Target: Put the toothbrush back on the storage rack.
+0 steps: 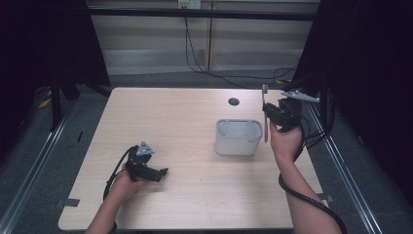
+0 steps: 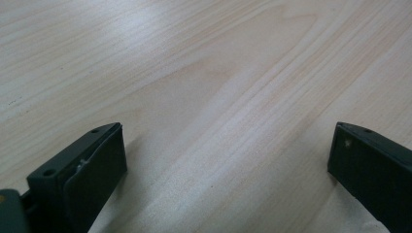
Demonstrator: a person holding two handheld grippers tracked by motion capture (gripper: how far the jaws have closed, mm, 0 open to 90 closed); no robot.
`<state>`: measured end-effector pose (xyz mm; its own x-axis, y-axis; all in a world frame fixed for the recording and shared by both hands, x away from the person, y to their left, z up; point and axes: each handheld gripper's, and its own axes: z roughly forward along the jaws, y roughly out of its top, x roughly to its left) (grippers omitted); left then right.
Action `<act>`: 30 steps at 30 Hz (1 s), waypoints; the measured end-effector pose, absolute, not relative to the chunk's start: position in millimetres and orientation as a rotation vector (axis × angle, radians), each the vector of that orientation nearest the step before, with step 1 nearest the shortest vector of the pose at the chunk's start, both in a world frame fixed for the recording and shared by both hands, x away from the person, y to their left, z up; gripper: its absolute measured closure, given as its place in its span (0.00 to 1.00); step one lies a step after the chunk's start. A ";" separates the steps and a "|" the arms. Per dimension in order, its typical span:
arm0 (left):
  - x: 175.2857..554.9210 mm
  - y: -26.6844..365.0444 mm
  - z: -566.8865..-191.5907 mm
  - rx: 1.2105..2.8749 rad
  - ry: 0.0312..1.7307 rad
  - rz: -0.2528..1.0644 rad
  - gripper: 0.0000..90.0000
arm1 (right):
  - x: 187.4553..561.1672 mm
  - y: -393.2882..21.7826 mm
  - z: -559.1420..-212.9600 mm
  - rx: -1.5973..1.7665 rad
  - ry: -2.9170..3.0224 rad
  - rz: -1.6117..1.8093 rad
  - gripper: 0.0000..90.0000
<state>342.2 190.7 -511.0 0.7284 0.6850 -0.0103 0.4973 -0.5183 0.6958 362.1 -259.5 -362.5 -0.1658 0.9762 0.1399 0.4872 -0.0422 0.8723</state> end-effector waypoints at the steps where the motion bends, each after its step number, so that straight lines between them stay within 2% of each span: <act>1: 342.2 190.8 -511.0 2.231 0.888 0.347 0.00 | 363.2 -258.9 -362.6 1.550 1.687 1.150 0.90; 30: 342.2 190.8 -511.0 2.231 0.888 0.347 0.00 | 391.1 -249.0 -365.4 1.513 1.673 1.151 0.90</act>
<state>342.2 190.8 -511.0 0.7291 0.6843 -0.0093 0.4969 -0.5199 0.6948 391.1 -249.0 -365.4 -0.1706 0.9785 0.1162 0.4583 -0.0256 0.8884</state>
